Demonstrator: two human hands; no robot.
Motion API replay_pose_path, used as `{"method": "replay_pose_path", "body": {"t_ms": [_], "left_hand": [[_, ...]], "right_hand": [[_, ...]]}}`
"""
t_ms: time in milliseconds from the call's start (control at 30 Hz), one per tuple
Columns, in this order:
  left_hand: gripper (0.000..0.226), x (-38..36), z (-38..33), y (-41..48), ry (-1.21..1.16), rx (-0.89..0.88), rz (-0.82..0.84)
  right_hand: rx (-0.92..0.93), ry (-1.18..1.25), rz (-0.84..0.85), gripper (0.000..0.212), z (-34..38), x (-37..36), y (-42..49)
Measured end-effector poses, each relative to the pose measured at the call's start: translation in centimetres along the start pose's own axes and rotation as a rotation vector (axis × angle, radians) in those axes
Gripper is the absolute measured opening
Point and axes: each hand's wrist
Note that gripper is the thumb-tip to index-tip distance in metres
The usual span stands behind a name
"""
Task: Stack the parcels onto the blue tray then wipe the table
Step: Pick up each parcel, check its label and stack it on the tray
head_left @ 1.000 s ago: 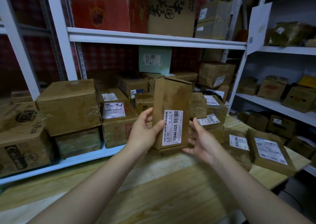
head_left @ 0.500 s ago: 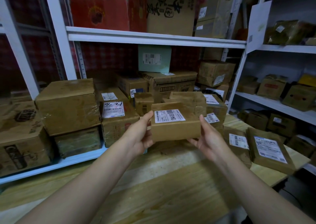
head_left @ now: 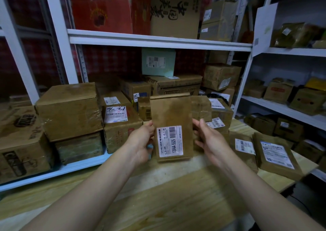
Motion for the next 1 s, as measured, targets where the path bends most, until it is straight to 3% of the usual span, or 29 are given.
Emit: {"method": "replay_pose_path", "body": {"t_ms": [300, 700, 1000], "left_hand": [[0.018, 0.4, -0.2, 0.3, -0.075, 0.010, 0.036], [0.040, 0.6, -0.5, -0.2, -0.042, -0.014, 0.048], [0.040, 0.4, 0.0, -0.5, -0.009, -0.067, 0.083]], "right_hand": [[-0.018, 0.220, -0.042, 0.020, 0.3, -0.6, 0.0], [-0.010, 0.362, -0.059, 0.028, 0.4, -0.2, 0.1], [-0.052, 0.473, -0.102, 0.037, -0.2, 0.2, 0.6]]}}
Point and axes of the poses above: each hand's wrist, its own y-axis towards the middle knuckle, its own x-axis out of the back of the hand, z = x × y, and after that the axes turned 9 degrees about x, right-handed
